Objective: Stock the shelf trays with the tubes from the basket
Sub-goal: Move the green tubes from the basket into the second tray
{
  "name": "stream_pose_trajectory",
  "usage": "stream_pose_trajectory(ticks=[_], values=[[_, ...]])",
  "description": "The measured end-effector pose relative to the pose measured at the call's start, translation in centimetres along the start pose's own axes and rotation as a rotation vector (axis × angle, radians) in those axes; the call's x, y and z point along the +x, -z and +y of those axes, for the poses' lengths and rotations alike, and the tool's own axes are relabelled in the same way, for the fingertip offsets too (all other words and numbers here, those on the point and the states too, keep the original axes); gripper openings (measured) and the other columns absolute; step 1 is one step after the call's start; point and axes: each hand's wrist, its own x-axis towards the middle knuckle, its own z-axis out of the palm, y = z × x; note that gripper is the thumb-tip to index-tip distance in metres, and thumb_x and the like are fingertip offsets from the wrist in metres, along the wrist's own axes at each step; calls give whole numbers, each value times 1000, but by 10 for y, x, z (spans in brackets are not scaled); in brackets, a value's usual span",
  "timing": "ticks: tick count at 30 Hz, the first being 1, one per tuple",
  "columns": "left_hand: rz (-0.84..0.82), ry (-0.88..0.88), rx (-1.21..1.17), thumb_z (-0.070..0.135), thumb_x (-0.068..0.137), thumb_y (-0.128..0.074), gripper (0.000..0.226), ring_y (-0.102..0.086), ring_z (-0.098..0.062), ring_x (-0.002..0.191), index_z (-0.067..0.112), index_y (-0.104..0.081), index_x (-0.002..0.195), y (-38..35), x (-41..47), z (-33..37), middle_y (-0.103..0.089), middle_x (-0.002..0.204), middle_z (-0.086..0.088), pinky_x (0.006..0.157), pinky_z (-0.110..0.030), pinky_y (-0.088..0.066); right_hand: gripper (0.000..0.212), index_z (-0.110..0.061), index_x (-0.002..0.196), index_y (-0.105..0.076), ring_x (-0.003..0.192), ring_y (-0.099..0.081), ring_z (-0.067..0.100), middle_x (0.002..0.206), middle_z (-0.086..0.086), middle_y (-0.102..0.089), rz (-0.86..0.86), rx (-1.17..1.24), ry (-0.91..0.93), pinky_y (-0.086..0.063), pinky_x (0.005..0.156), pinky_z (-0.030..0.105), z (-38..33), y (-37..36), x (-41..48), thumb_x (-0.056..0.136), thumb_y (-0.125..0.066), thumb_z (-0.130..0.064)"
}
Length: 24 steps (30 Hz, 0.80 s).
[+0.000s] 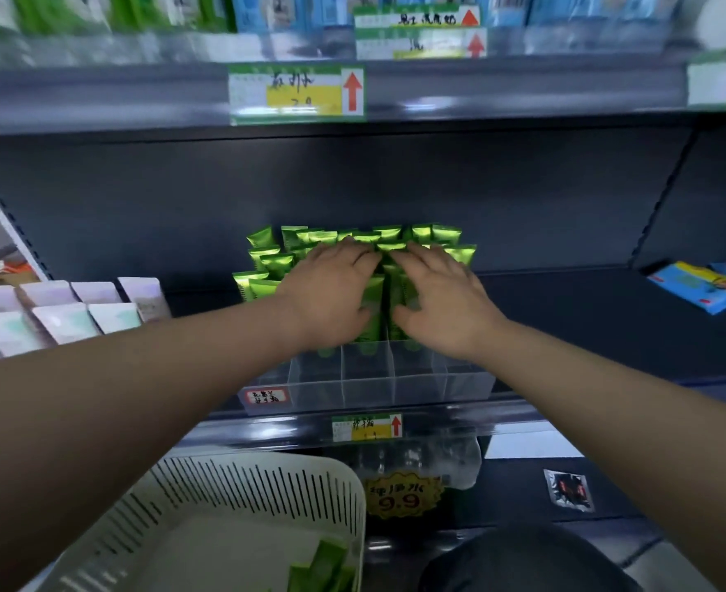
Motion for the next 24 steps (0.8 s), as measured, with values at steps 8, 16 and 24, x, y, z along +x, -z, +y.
stream_pose_trajectory(ticks=[8,16,24], values=[[48,99,-21,38,89,-49,75,-3,-22,147,16,-12,150,9,-50,-13,-11,158,-5,120,-42,-7,73,-29,151,-6,147,7,19,160,-4,4,-6,-44,43,1,119,44,-45,-4,-22,91,-47,-37],[31,192,-9,43,90,-46,77,8,-20,147,19,-5,150,7,-111,-25,0,159,-2,120,-44,1,76,-29,151,-3,146,11,18,159,-6,10,-61,-53,140,-2,118,43,-95,-30,-49,91,-48,-43],[-29,252,-51,41,90,-45,78,12,-18,146,15,-4,151,-16,-167,-33,2,159,-1,119,-45,4,78,-29,151,0,146,12,17,159,-5,11,-130,-52,189,0,118,41,-127,-73,-72,91,-49,-41]])
